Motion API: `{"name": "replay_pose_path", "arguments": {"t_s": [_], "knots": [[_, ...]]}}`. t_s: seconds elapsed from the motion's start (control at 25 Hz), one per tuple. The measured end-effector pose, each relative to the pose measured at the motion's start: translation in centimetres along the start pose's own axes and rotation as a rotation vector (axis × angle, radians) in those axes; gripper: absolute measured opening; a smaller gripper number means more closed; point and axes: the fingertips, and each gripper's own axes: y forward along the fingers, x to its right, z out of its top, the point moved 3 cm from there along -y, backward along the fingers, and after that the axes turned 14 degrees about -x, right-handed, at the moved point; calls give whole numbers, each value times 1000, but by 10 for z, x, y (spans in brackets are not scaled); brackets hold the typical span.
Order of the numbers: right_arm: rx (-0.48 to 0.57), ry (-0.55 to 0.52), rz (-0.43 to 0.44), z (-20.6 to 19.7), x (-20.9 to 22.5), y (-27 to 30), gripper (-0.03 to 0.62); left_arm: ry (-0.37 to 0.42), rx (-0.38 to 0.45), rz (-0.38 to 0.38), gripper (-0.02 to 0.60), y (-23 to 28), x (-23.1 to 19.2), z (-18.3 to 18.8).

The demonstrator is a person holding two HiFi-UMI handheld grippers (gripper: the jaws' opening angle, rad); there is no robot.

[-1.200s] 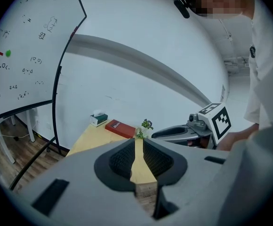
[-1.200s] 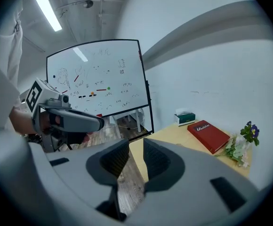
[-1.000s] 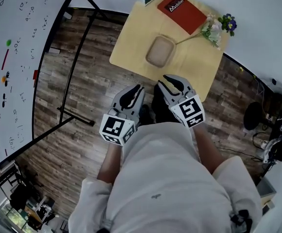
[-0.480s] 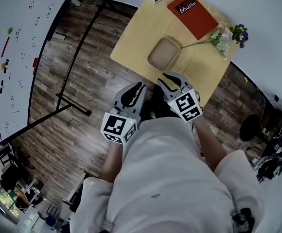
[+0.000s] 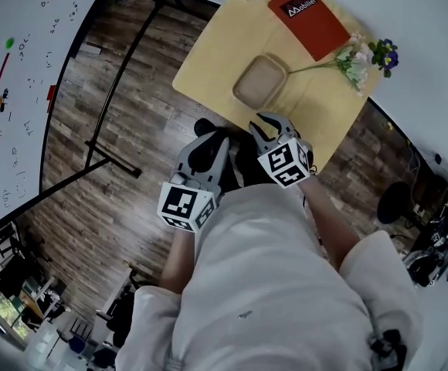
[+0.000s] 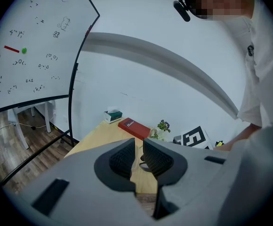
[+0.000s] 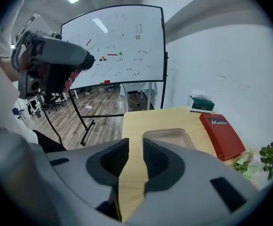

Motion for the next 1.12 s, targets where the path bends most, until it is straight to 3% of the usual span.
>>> {"name": "replay_pose_path", "arguments": {"t_s": [0.76, 1.12], "knots": [[-130, -152, -215, -22, 1, 60, 94, -44, -22, -7, 54, 4, -24, -22], [-173, -303, -337, -32, -3, 75, 91, -45, -45, -21, 54, 5, -24, -27]]}}
